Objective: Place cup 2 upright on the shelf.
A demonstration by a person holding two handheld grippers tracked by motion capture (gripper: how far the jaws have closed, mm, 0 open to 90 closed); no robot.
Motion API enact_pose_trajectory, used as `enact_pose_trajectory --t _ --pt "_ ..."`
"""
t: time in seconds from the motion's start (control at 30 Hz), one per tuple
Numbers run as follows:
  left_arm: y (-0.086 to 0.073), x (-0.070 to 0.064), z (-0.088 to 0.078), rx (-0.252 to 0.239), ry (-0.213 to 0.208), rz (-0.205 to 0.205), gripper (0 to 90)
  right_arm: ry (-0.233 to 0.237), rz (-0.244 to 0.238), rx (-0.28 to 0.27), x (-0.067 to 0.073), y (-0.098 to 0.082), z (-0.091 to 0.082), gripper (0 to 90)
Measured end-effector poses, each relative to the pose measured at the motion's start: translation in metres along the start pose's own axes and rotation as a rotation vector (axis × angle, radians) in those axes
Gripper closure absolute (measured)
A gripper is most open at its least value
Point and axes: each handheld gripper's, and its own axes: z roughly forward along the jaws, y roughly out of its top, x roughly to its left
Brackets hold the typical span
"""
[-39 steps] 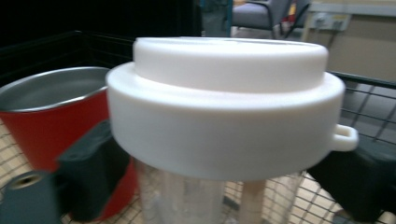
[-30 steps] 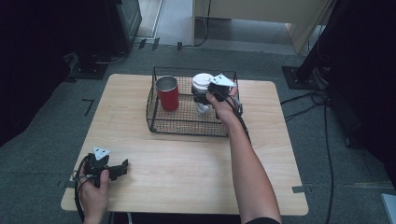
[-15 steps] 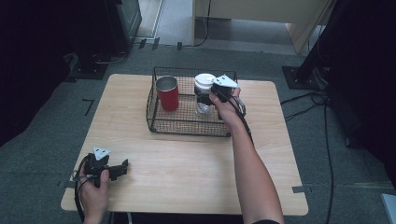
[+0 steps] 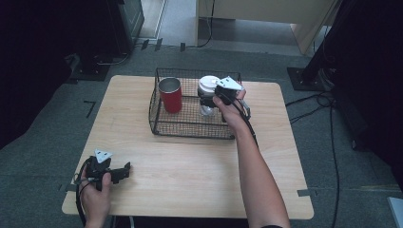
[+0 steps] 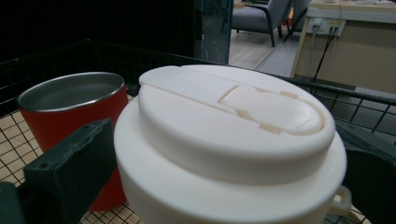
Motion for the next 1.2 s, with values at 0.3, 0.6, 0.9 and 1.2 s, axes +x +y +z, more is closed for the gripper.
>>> enact_pose_trajectory --t 0.3,0.6,0.9,1.2 --pt "0.000 0.000 0.000 0.000 0.000 0.000 0.0 -0.019 -0.014 -0.048 0.003 0.007 -0.008 0.0" --pt "0.000 0.000 0.000 0.000 0.000 0.000 0.0 -0.016 -0.045 -0.111 0.008 0.018 -0.021 0.0" --pt "0.000 0.000 0.000 0.002 -0.001 0.001 0.0 0.012 -0.063 -0.214 0.017 0.035 -0.046 0.0" --pt "0.000 0.000 0.000 0.000 0.000 0.000 0.0 0.020 -0.063 -0.282 0.014 0.036 -0.082 0.0"
